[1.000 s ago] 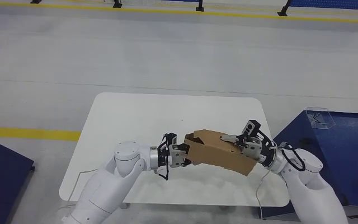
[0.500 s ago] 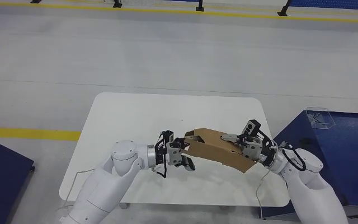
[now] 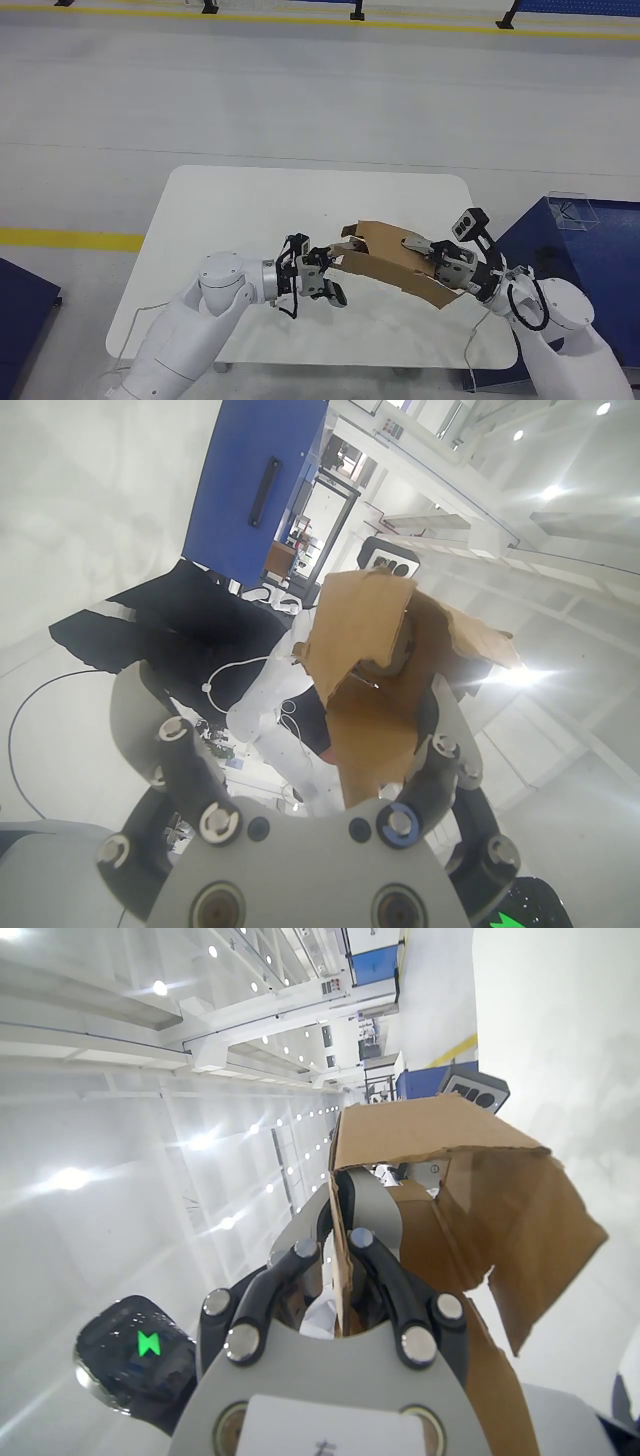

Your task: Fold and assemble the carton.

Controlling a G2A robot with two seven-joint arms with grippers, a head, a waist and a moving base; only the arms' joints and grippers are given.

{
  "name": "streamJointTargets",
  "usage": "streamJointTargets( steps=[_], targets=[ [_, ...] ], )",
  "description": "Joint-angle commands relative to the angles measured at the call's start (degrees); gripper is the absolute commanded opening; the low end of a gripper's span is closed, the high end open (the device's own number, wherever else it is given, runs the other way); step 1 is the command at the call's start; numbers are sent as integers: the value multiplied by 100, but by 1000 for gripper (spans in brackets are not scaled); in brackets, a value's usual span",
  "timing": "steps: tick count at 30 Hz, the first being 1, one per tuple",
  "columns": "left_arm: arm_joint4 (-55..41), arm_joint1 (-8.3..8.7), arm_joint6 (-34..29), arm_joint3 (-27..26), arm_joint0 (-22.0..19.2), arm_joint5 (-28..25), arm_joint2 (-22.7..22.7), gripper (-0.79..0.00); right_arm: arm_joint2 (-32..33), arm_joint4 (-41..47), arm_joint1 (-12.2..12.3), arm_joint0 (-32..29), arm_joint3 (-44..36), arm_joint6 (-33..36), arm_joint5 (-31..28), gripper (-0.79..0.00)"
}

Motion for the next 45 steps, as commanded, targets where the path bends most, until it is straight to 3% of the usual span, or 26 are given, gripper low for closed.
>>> streamJointTargets(
  steps=[1, 4, 5, 13, 16, 21, 24, 31, 39, 45],
  targets=[
    [398, 75, -56, -34, 39, -226, -164, 0, 107, -93, 6, -212, -129, -8, -145, -785],
    [245, 154, -137, -219, 292, -613, -553, 0, 278, -204, 23, -410, -317, 12, -146, -785],
    [396, 189, 136, -277, 381, -716, -715, 0, 292, -228, 28, -468, -361, 40, -69, -785],
    [420, 197, 247, -418, 429, -828, -776, 0, 269, -251, 26, -500, -406, -1, -41, -785],
    [914, 254, 739, -1084, 666, -1432, -1046, 0, 47, -755, 27, -503, -494, -69, -177, -785],
    [1945, 363, 1838, -2463, 1523, -1999, -1550, 0, -127, -1201, 36, -410, -506, 122, -467, -785],
    [2501, 404, 1764, -2969, 1760, -1852, -1478, 0, -206, -1375, 34, -396, -547, 167, -702, -785],
    [3305, 402, 1691, -3255, 1613, -1457, -1031, 0, -267, -1945, 25, -474, -637, 60, -1572, -785],
    [3339, 425, 1626, -3448, 1700, -1607, -1116, 0, -317, -1895, 16, -511, -637, 68, -1550, -785],
    [3283, 426, 1282, -3418, 1568, -1393, -972, 0, -394, -1834, 8, -468, -628, 106, -1508, -785]
  ],
)
